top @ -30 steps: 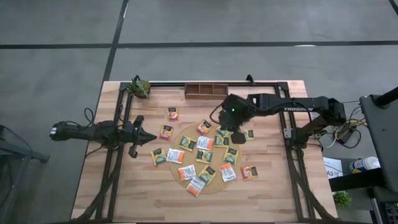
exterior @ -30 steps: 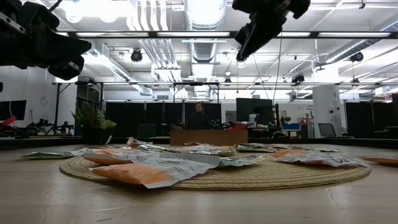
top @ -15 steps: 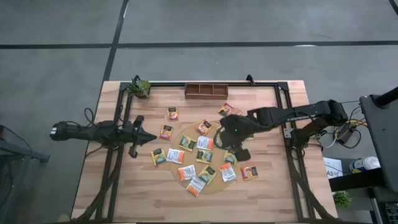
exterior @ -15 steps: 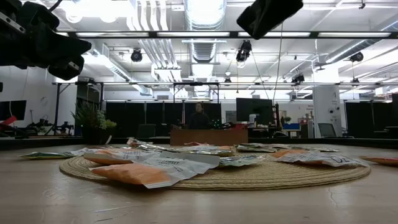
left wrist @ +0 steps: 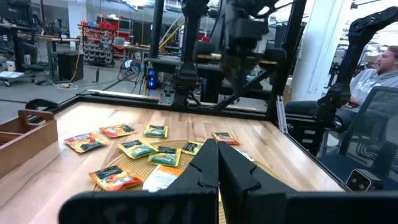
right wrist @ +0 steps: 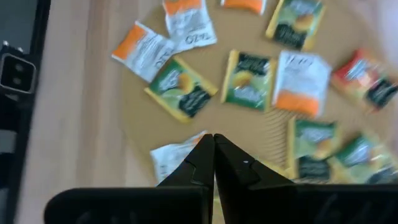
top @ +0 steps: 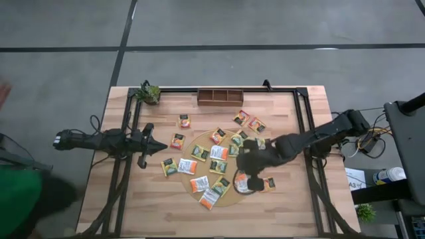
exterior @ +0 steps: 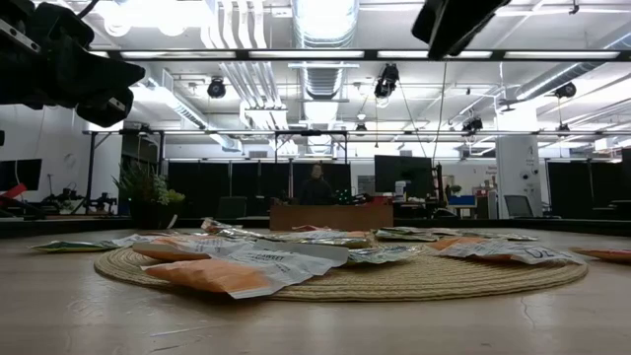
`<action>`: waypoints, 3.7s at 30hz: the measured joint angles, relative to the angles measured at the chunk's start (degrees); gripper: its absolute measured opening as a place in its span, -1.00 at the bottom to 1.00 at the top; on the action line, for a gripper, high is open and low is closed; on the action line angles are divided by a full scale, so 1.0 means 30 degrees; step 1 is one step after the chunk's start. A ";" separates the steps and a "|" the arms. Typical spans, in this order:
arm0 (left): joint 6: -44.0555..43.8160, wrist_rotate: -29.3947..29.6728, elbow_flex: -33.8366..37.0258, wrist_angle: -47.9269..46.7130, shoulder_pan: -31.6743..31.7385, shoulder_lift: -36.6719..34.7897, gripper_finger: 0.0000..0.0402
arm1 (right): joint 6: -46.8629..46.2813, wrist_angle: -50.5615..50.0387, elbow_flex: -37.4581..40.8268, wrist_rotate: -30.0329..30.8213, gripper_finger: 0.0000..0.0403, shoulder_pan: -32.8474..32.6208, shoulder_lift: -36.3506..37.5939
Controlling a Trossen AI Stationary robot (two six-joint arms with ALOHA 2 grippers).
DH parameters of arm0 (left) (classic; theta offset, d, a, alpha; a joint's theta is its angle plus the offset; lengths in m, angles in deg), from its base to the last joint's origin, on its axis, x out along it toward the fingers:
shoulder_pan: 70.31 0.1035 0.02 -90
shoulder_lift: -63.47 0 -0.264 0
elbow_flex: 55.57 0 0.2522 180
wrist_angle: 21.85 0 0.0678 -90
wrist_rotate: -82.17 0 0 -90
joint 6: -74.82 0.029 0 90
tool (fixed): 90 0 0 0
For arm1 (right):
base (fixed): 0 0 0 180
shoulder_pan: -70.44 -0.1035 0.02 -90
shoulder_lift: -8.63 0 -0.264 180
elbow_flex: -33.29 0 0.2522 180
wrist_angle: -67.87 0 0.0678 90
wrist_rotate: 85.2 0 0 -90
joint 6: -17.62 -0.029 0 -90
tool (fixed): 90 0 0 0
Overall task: Pick & Place Tea
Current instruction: Put the yellow tea bag into the right section of the wooden organizer
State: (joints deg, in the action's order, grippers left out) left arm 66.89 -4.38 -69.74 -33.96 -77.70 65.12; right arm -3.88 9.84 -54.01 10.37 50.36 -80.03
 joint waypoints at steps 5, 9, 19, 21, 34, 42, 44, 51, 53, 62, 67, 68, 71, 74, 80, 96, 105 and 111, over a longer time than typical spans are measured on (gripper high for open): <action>-0.0001 0.0005 -0.0003 0.0000 0.0004 0.0002 -1.00 | -0.3117 0.0009 -0.0011 -0.0001 -0.96 -0.1100 -0.0708; -0.0003 0.0000 0.0002 0.0000 0.0005 0.0002 -1.00 | -0.4367 0.0016 -0.0054 -0.0015 -0.96 -0.1818 -0.1078; -0.0001 0.0002 0.0004 0.0000 0.0003 -0.0002 -1.00 | -0.8421 0.0007 -0.0095 0.0160 -0.96 -0.2447 -0.1510; 0.0001 0.0005 0.0004 0.0000 0.0000 -0.0004 -1.00 | -0.8622 0.0000 -0.0095 0.0197 -0.96 -0.2435 -0.1539; 0.0001 0.0005 0.0000 0.0000 0.0007 0.0002 -1.00 | -0.8484 -0.1429 -0.0095 0.1214 -0.96 -0.1685 -0.0929; -0.0005 0.0004 -0.0002 0.0000 0.0007 -0.0004 -1.00 | -0.7194 -0.2308 -0.0095 0.0444 -0.64 -0.0885 -0.0578; 0.0002 0.0005 0.0004 0.0000 0.0000 0.0002 -1.00 | -0.6867 -0.2317 -0.0095 0.0191 -0.50 -0.0707 -0.0578; 0.0001 0.0005 -0.0002 0.0000 0.0007 0.0002 -1.00 | -0.6140 -0.2387 -0.0095 -0.0017 -0.09 0.0078 -0.0578; -0.0005 -0.0001 -0.0002 0.0000 0.0001 -0.0004 -1.00 | -0.5780 -0.2390 -0.0095 -0.0076 -0.03 0.0270 -0.0578; -0.0003 0.0005 -0.0003 0.0000 0.0005 0.0000 -1.00 | -0.4643 -0.2433 0.0022 -0.0374 0.05 0.1535 -0.0917; -0.0005 0.0005 -0.0003 0.0000 0.0007 0.0031 -1.00 | -0.3551 -0.2456 0.0382 -0.0410 0.04 0.2201 -0.1497; -0.0005 0.0004 0.0003 0.0000 0.0000 0.0031 -1.00 | -0.3305 -0.2383 0.0531 -0.0536 0.04 0.2307 -0.1588; -0.0002 0.0003 0.0002 0.0000 0.0005 0.0046 -1.00 | -0.2458 -0.2404 0.1081 -0.1227 0.04 0.2573 -0.1787; -0.0001 -0.0002 0.0000 0.0000 0.0000 0.0046 -1.00 | -0.2090 -0.2390 0.1936 -0.1479 0.04 0.2798 -0.1786; 0.0001 0.0005 -0.0003 0.0000 0.0007 0.0090 -1.00 | 0.0037 -0.1633 0.3722 -0.2532 0.04 0.3459 -0.1743; 0.0002 0.0005 0.0004 0.0000 0.0000 0.0097 -1.00 | 0.1144 0.2300 0.6201 -0.2317 0.04 0.4088 -0.1743; 0.0002 0.0005 0.0004 0.0000 0.0000 0.0104 -1.00 | 0.1450 0.3148 0.6909 -0.1844 0.04 0.4074 -0.1743; -0.0001 0.0004 0.0003 0.0000 0.0005 0.0104 -1.00 | 0.1890 0.4322 0.7505 -0.1822 0.04 0.4074 -0.1743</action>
State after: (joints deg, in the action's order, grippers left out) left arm 66.89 -4.37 -69.73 -33.96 -77.69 65.43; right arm 1.79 22.81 -31.49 4.90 62.58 -85.26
